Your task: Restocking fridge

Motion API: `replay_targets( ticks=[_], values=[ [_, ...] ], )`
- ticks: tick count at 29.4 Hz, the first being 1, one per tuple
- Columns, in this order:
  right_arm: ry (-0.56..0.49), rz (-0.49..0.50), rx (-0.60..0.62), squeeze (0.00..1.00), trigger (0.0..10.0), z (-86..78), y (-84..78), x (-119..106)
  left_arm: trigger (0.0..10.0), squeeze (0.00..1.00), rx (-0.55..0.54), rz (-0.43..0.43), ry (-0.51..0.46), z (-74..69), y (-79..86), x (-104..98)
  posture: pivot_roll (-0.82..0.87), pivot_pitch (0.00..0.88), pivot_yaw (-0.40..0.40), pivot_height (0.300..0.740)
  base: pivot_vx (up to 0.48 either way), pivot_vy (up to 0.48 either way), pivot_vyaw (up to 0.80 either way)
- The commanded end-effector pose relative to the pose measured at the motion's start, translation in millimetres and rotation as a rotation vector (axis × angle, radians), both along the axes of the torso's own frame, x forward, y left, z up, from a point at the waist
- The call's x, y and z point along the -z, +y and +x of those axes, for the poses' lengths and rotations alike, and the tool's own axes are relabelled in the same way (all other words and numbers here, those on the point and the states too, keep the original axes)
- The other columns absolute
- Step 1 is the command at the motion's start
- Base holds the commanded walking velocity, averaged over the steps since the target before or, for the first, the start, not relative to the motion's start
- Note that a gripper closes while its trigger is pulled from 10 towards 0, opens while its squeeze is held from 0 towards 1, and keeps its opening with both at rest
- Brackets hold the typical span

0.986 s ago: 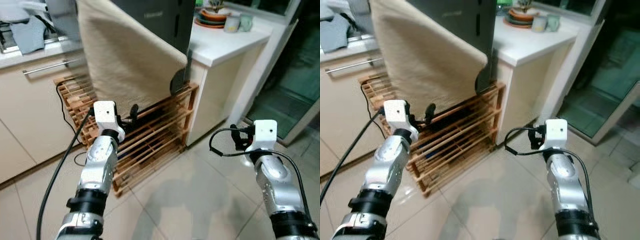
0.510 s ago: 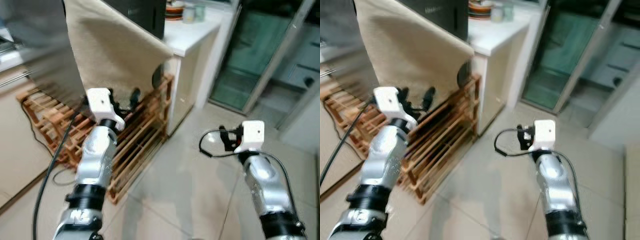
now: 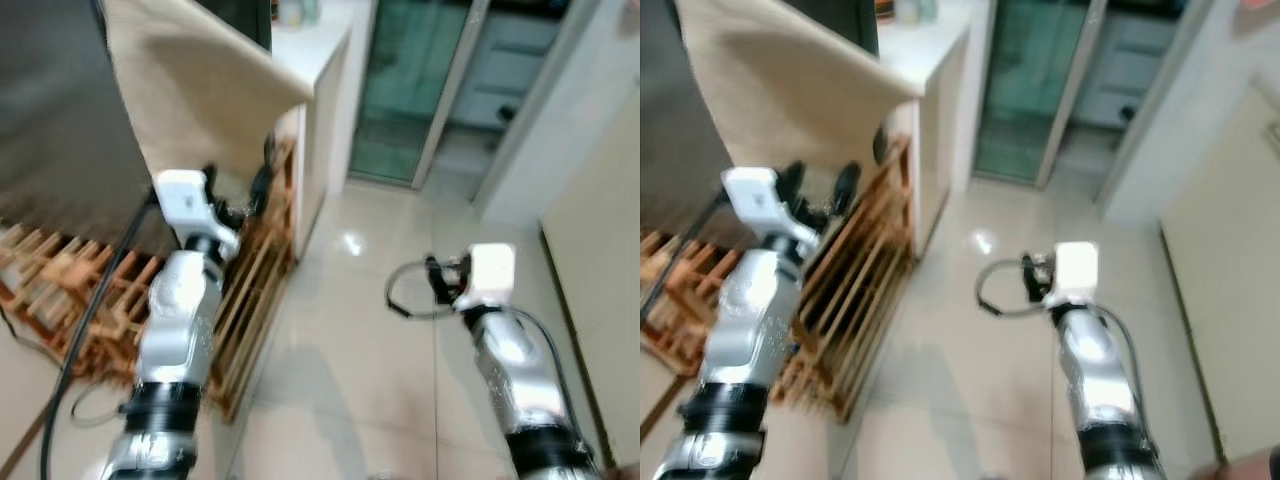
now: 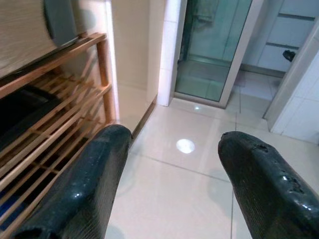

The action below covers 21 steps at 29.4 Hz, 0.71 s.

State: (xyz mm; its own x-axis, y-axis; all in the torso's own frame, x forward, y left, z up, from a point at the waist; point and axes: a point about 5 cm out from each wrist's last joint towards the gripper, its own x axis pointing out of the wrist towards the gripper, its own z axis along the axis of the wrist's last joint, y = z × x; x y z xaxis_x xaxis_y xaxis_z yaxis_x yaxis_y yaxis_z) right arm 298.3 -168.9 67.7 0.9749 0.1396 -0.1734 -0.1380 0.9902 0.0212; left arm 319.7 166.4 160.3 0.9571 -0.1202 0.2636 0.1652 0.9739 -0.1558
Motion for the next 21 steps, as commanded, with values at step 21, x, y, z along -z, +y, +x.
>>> replay_targets(
  ticks=[21],
  values=[
    [-0.024,-0.03,0.009,0.23,10.0,6.2,-6.0,-5,10.0,0.0,-0.175,0.143,0.081,-1.2,37.0,4,-0.07,0.0,-0.032,0.74,0.0,0.0,0.0]
  ],
)
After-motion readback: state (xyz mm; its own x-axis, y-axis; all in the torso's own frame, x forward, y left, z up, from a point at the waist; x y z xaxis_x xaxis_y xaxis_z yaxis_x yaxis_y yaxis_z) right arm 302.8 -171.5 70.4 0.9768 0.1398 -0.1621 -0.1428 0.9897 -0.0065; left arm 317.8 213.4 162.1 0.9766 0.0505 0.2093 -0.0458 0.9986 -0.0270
